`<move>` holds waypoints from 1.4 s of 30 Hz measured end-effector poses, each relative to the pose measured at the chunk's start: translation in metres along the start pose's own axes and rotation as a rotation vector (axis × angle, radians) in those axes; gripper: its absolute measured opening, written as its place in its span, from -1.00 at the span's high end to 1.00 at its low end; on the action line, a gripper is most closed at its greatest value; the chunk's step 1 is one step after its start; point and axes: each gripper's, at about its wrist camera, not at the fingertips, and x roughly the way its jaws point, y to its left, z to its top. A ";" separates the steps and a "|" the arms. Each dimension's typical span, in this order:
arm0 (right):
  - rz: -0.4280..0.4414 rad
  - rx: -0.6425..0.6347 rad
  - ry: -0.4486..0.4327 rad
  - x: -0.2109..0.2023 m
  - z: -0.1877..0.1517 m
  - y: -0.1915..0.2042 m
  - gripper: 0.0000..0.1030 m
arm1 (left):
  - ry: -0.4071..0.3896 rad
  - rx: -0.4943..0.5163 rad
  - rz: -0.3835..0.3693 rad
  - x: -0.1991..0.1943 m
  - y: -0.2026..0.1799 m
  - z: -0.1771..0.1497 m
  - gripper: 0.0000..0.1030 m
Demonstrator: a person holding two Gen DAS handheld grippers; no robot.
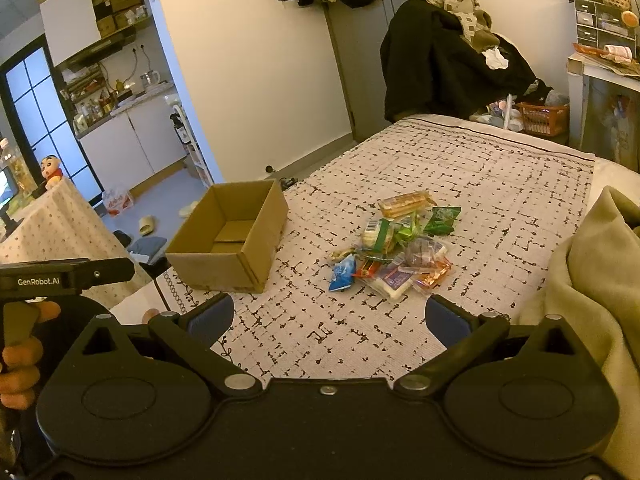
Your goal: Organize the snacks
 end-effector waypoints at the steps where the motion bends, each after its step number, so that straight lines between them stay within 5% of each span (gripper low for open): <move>1: 0.001 0.004 0.002 0.001 0.000 -0.001 -1.00 | 0.002 0.000 -0.001 0.000 0.000 0.001 -0.99; 42: -0.035 -0.040 0.009 0.001 -0.001 0.003 -1.00 | -0.025 -0.010 0.032 0.000 -0.002 0.004 -0.99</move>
